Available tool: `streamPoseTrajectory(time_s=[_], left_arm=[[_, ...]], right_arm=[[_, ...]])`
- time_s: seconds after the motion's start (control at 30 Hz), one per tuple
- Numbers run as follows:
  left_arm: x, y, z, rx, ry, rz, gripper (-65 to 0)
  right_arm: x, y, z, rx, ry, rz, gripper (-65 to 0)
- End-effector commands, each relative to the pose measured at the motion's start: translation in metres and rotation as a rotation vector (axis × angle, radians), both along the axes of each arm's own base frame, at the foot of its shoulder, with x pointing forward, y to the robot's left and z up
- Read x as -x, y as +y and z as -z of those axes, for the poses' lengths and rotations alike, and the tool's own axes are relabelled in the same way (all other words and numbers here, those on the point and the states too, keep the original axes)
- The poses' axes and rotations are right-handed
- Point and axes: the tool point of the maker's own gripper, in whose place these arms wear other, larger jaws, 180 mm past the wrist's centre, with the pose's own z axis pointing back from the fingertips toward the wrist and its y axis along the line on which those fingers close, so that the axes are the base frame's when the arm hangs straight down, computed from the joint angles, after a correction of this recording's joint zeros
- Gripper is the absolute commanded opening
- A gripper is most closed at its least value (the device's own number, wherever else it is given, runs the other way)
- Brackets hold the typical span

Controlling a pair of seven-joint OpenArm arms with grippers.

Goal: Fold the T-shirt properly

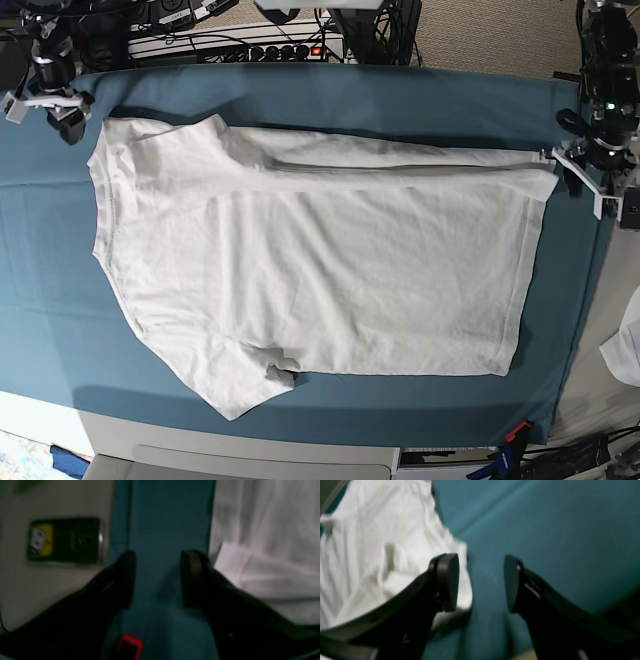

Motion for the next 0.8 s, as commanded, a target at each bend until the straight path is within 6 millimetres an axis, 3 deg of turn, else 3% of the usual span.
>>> streamPoseTrajectory(time_s=[0.0, 0.13, 0.5, 0.77], left_arm=[[-0.009, 0.006, -0.020, -0.026, -0.057, 0.006, -35.2], [-0.012, 0.006, -0.033, -0.043, -0.084, 0.019, -35.2], [-0.011, 0.007, -0.032, -0.043, -0.077, 0.017, -35.2], [-0.011, 0.007, -0.032, -0.043, -0.076, 0.017, -35.2]], right_arm=[[-0.004, -0.002, -0.013, 0.019, -0.045, -0.009, -36.0], [-0.004, 0.005, -0.012, -0.007, -0.061, -0.018, -36.0], [-0.022, 0.039, 0.007, -0.035, -0.019, -0.125, -36.0], [-0.018, 0.043, 0.014, -0.025, 0.002, -0.114, -36.0]])
